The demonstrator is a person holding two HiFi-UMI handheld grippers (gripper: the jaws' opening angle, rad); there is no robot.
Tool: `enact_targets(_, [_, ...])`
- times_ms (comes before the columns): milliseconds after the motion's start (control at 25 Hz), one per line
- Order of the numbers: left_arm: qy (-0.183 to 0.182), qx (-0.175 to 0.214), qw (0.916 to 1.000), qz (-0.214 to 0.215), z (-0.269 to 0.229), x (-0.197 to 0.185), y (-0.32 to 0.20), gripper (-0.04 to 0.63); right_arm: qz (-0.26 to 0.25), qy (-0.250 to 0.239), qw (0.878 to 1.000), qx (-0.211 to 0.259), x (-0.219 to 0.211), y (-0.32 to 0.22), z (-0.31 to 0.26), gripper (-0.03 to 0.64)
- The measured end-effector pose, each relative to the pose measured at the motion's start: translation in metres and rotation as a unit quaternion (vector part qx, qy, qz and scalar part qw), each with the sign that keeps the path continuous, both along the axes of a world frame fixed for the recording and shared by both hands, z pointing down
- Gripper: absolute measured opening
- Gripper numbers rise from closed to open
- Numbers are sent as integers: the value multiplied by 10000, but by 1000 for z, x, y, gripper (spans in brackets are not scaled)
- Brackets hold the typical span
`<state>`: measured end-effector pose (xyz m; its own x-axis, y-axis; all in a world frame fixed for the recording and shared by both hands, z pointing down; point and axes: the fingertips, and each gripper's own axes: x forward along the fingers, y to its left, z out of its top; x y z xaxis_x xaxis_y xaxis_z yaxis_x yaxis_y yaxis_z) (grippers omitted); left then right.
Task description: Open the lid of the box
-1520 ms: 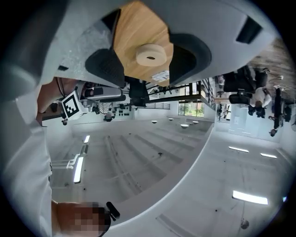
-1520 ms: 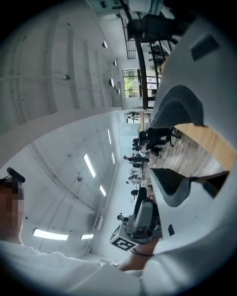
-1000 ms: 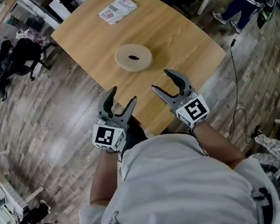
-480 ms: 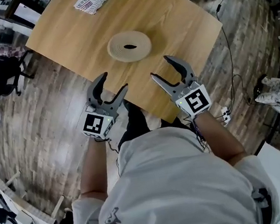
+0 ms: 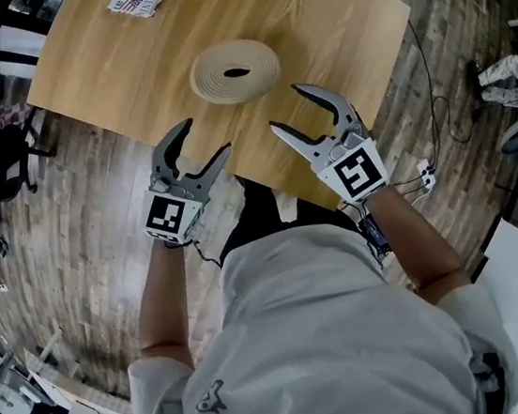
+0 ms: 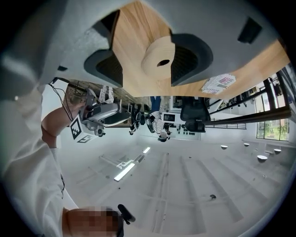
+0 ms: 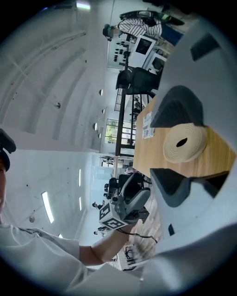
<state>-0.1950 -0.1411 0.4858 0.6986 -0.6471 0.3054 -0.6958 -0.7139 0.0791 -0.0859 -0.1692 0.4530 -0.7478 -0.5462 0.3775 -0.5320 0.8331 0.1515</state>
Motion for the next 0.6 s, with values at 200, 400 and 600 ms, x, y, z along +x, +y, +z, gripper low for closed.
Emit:
enact_targets(200, [-200, -60, 9989, 415, 19, -4, -13, 319, -2, 449, 9990, 72, -11, -15, 18, 282])
enact_targets(400, [-205, -196, 9975, 647, 40, -12, -32, 324, -41, 934, 9955, 155, -27, -33, 44, 282])
enact_targets(600, [-419, -266, 9937, 1001, 69, -15, -40, 330, -127, 1349, 9907, 76, -32, -42, 73, 282])
